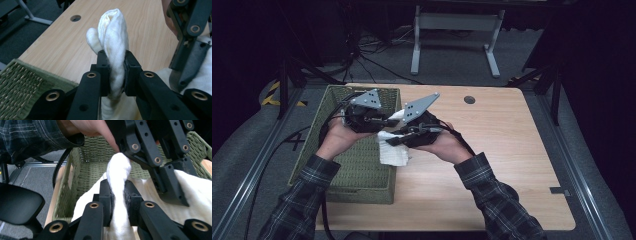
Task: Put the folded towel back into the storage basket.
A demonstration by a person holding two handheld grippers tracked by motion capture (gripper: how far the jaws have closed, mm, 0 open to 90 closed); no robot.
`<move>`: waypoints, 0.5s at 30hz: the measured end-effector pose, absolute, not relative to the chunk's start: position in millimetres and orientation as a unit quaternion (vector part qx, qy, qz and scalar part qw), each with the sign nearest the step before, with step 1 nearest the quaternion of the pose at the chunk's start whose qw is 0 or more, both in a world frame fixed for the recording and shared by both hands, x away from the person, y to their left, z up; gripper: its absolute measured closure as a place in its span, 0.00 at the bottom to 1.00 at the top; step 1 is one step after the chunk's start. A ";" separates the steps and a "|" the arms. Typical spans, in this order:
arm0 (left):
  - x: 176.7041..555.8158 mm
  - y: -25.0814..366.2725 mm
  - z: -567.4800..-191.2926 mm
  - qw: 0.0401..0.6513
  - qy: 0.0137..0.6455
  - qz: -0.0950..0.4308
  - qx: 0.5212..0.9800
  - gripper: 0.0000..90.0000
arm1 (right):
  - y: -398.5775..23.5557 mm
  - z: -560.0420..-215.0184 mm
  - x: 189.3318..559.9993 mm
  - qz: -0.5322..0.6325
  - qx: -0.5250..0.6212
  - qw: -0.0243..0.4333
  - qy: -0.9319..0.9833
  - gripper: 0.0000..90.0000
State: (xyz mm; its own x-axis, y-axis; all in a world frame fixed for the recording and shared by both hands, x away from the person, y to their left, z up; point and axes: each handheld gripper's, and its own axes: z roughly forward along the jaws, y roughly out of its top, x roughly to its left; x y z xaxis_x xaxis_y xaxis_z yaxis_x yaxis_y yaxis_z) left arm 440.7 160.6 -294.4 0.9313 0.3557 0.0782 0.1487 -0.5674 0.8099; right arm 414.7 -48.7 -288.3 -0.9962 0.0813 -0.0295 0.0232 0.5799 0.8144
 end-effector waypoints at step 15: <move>425.1 196.4 -323.8 0.439 0.184 0.117 0.872 0.88 | 2.1 -320.9 407.7 0.450 0.013 0.013 0.893 0.89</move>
State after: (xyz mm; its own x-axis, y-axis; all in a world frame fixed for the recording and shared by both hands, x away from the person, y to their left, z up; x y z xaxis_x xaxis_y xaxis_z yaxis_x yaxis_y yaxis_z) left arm 425.1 196.4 -323.8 0.9048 0.4236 0.0431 0.2177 -0.5472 0.8082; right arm 407.7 2.1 -320.9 -0.9993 0.0350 -0.0108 0.0122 0.5952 0.8035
